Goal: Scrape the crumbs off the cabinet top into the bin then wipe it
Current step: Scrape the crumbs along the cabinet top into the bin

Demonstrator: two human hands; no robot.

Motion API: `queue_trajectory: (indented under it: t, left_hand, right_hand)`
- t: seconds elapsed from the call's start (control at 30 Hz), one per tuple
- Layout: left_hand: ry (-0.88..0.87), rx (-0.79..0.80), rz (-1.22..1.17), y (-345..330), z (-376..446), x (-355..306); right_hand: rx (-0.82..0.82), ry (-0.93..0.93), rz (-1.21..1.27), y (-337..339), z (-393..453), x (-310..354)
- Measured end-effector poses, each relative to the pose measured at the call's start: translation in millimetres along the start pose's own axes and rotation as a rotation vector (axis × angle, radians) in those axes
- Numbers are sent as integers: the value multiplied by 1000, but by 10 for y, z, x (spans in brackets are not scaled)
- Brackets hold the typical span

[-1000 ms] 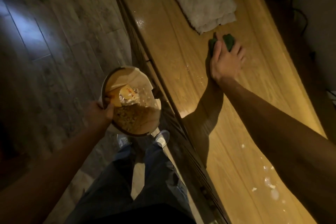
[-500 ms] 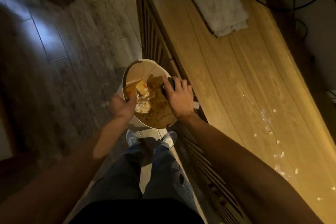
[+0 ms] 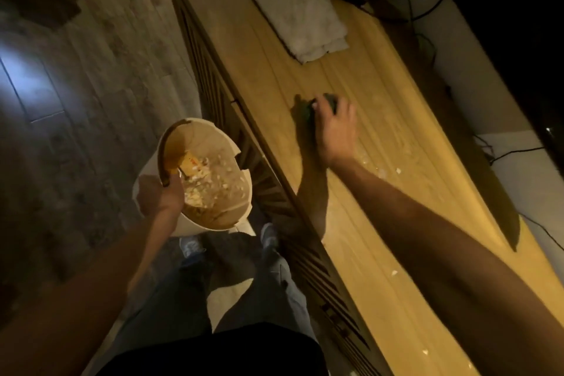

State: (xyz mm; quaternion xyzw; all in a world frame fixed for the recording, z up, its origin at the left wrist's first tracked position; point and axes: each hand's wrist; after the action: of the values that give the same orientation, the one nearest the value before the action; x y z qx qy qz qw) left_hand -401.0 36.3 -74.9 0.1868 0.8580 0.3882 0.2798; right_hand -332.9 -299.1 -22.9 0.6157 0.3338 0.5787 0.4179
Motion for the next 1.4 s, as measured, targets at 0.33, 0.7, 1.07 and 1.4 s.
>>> queue_trajectory:
  t: [0.33, 0.7, 1.07, 1.4]
  left_hand:
    - [-83, -298, 293, -298, -412, 73]
    - [36, -250, 184, -471, -557, -80]
    - [-78, -231, 182, -270, -564, 42]
    - [-191, -125, 37, -150, -917, 9]
  right_hand:
    - [-112, -198, -4, 726, 1102, -1905]
    - [-224, -443, 70, 629, 1214, -2582]
    - [-23, -138, 27, 307, 682, -1580]
    - [136, 57, 21, -298, -241, -69]
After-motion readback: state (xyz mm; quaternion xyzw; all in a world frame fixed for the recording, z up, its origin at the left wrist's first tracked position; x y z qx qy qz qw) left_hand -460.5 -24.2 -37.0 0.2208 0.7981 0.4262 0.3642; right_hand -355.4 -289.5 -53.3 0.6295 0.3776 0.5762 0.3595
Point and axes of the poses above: each hand's wrist, its own z-axis towards the middle knuckle, its own y-axis out of the back of the hand, x = y × z, and after that the axes turned 14 degrees about z, right-handed
